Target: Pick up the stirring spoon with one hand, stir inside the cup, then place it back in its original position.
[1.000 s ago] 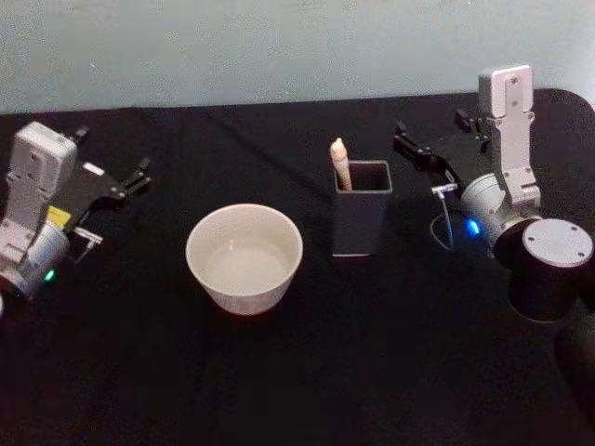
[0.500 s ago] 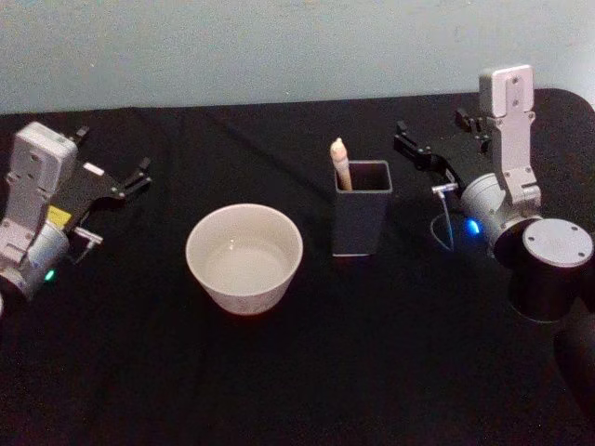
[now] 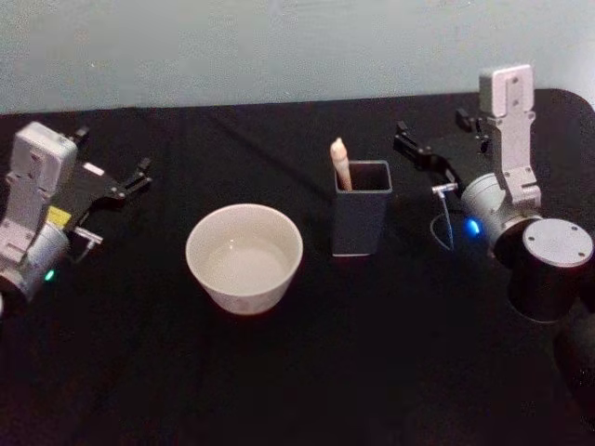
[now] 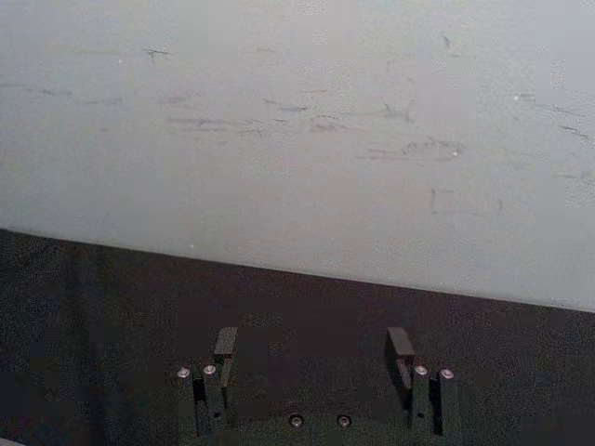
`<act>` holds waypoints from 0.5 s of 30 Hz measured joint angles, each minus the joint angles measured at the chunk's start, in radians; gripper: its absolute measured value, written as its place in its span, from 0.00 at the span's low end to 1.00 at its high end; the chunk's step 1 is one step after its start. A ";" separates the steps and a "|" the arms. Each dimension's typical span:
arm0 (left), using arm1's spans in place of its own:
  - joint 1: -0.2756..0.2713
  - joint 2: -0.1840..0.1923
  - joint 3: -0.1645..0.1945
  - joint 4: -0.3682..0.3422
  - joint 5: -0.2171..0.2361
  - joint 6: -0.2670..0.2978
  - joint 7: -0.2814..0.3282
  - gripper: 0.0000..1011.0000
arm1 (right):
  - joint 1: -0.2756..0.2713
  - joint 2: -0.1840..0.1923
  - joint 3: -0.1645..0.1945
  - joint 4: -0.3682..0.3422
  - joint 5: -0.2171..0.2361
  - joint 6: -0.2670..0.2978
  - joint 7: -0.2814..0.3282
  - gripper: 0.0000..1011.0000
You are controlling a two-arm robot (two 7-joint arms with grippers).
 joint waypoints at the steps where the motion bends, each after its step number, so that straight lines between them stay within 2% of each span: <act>1: 0.000 0.000 0.000 0.000 0.000 0.000 0.000 0.99 | 0.000 0.000 0.000 0.000 0.000 0.000 0.000 0.99; 15: 0.000 0.000 0.000 0.000 0.000 0.000 0.000 0.99 | 0.000 0.000 0.000 0.000 0.000 0.000 0.000 0.99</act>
